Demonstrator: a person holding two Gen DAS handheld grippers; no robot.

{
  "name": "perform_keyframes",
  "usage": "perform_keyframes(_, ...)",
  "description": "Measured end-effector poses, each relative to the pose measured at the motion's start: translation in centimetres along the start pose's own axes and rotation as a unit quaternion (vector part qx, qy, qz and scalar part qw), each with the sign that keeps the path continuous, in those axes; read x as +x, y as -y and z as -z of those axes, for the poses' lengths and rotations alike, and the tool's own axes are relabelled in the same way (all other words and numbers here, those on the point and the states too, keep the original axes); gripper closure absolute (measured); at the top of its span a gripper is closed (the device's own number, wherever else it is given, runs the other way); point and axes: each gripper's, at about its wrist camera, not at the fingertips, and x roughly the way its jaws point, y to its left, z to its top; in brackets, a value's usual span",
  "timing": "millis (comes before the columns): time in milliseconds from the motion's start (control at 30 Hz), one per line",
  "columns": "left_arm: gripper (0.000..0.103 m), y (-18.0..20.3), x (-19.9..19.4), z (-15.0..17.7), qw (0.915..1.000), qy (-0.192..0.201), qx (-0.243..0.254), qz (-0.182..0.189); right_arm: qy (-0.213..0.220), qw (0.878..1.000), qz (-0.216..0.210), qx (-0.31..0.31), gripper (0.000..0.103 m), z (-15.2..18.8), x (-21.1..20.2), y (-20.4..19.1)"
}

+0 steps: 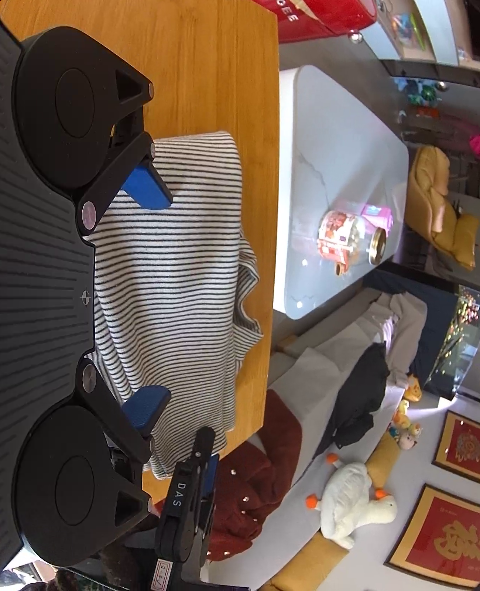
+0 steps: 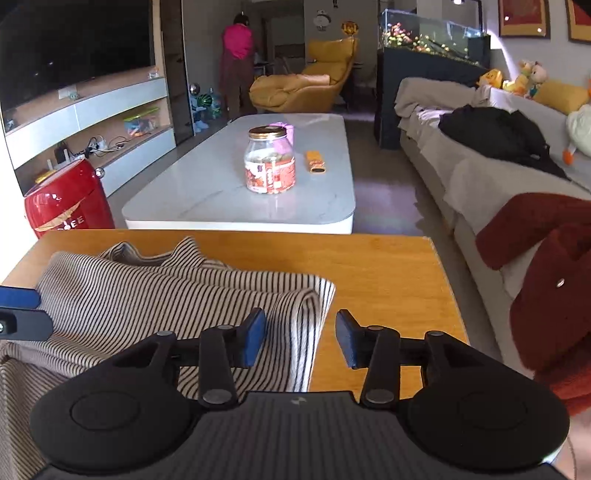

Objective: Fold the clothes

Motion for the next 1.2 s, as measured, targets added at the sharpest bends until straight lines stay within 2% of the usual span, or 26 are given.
perform_keyframes(33,0.0,-0.1,0.1,0.0,1.0,-0.001,0.0,0.001,0.006,1.0,-0.005,-0.01,0.09,0.0,-0.3,-0.3)
perform_keyframes(233,0.0,-1.2,0.5,0.0,1.0,0.002,-0.004,-0.001,0.078,0.996,-0.018,-0.041,0.092,-2.9,-2.9,-1.5)
perform_keyframes(300,0.0,-1.6,0.6,-0.1,1.0,0.004,-0.005,-0.004,0.061,0.997,-0.022,-0.029,0.092,-3.4,-2.0,-1.0)
perform_keyframes(400,0.0,-1.8,0.5,-0.1,0.9999,0.006,0.003,-0.009,-0.007,1.0,-0.012,-0.004,0.091,-2.0,0.7,-0.1)
perform_keyframes(467,0.0,-1.9,0.4,0.0,0.9998,0.004,0.013,-0.017,-0.015,1.0,-0.011,0.02,0.09,-0.1,1.3,0.7)
perform_keyframes(567,0.0,-2.3,0.3,0.1,0.9991,-0.005,0.021,-0.035,-0.019,0.999,-0.012,0.036,0.085,0.6,0.2,1.6)
perform_keyframes(633,0.0,-2.8,0.2,0.1,0.9988,-0.011,0.017,-0.045,-0.021,0.999,-0.007,0.037,0.073,0.4,-0.5,2.2)
perform_keyframes(667,0.0,-3.4,-0.1,-0.2,0.9991,-0.012,0.004,-0.041,-0.021,0.999,-0.004,0.038,0.071,0.3,-0.9,2.5)
perform_keyframes(733,0.0,-4.9,-0.6,-0.8,0.9992,-0.021,-0.033,-0.009,-0.022,0.998,-0.021,0.062,0.06,-0.3,-1.5,3.7)
perform_keyframes(800,0.0,-6.5,-0.9,-1.5,0.9964,-0.036,-0.071,0.028,-0.032,0.993,-0.055,0.102,0.049,-1.0,-1.4,5.4)
perform_keyframes(867,0.0,-7.8,-0.3,-2.0,0.9916,-0.062,-0.095,0.062,-0.057,0.984,-0.085,0.143,0.048,-1.4,-0.2,6.8)
perform_keyframes(900,0.0,-8.1,0.2,-2.2,0.9903,-0.07,-0.1,0.067,-0.07,0.98,-0.098,0.158,0.048,-1.6,0.5,7.3)
perform_keyframes(967,0.001,-8.3,1.1,-2.4,0.9905,-0.079,-0.095,0.06,-0.094,0.973,-0.114,0.175,0.047,-1.6,2.3,8.1)
perform_keyframes(1067,0.004,-8.6,2.3,-2.7,0.991,-0.084,-0.092,0.049,-0.094,0.968,-0.135,0.188,0.044,-2.1,3.8,8.5)
perform_keyframes(1167,0.006,-9.0,2.7,-3.3,0.9908,-0.082,-0.099,0.042,-0.035,0.992,-0.068,0.1,0.044,-4.3,2.7,6.3)
perform_keyframes(1200,0.006,-9.1,2.7,-3.4,0.9908,-0.083,-0.099,0.04,-0.015,0.996,-0.069,0.059,0.044,-5.2,2.1,5.3)
